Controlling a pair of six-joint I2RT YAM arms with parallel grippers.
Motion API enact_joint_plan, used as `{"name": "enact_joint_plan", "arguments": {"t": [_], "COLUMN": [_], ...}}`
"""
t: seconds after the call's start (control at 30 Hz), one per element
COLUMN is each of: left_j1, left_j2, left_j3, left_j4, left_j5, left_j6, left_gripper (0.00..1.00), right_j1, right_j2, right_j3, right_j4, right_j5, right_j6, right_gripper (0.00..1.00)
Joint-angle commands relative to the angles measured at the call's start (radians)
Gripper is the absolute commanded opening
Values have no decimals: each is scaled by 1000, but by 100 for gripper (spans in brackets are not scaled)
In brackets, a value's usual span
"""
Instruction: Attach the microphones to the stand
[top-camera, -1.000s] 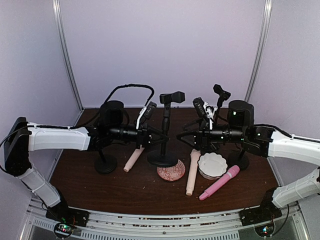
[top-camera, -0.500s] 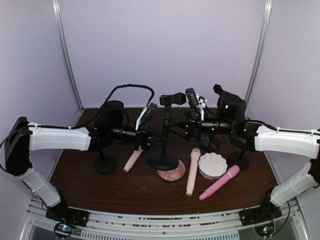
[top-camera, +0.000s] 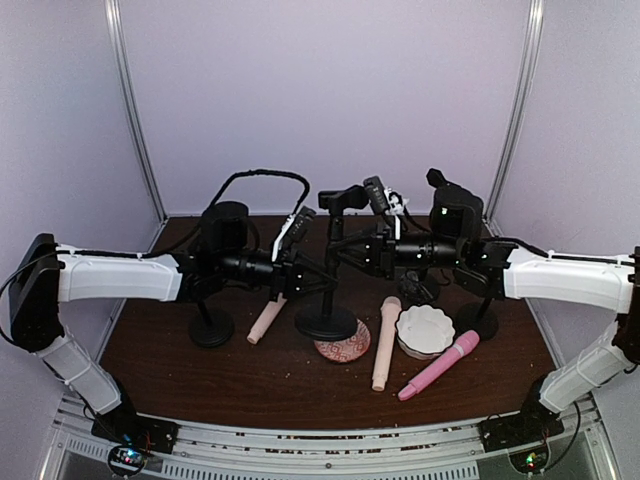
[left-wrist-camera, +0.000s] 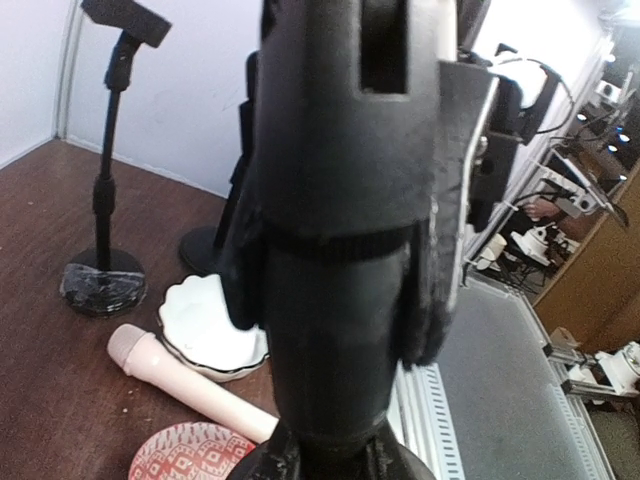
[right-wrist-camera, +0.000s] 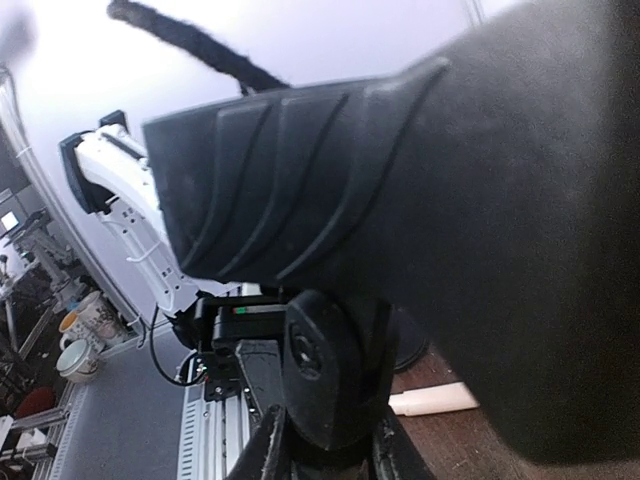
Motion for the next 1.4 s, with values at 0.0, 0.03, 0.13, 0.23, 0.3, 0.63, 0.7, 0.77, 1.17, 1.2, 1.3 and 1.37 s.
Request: {"name": "enact_joint_plan", "arguments": {"t": [0.0,0.03,0.13,0.23,0.3,0.63,0.7,0.77,1.17,1.2,1.3,1.37], "left_j1": [-4,-11,-43,-63,-62,-7,-5,-6,-11,-12,-13,-13], "left_j2": [-50,-67,-106,-116,-133,-169,-149,-130,-101,-100,-98,-99], "left_j3": [27,10,-29,-35,-66,-52,-43,-26,4,4,2,2], "left_j4": [-24,-23,-7,-10,49,83,107,109,97,94,88,86], "left_j5": [-269,-370,-640,-771,-780,-250,-117,-59,2,1,-1,-2], "left_j6": [38,34,37,64,62,172,158,138,107,108,107,106], "left_gripper": [0,0,0,0,0,0,0,0,0,0,0,0], "right_j1": [63,92,189,271,284,119,101,99,99,99,99,99], "right_j2": [-13,-22,-36,-17,-9,-227,-224,-215,-69,-65,-59,-60], "right_j3": [71,84,105,169,207,-35,-37,-38,57,62,61,57], "right_j4": [-158,-210,-272,-317,-353,-258,-251,-218,-96,-94,-87,-82], "right_j5": [241,401,787,955,963,356,245,189,53,50,48,57], "right_j6": [-93,-110,-35,21,36,-144,-170,-182,-138,-135,-130,-130], "right_gripper": [0,0,0,0,2,62,62,61,51,49,47,47]}}
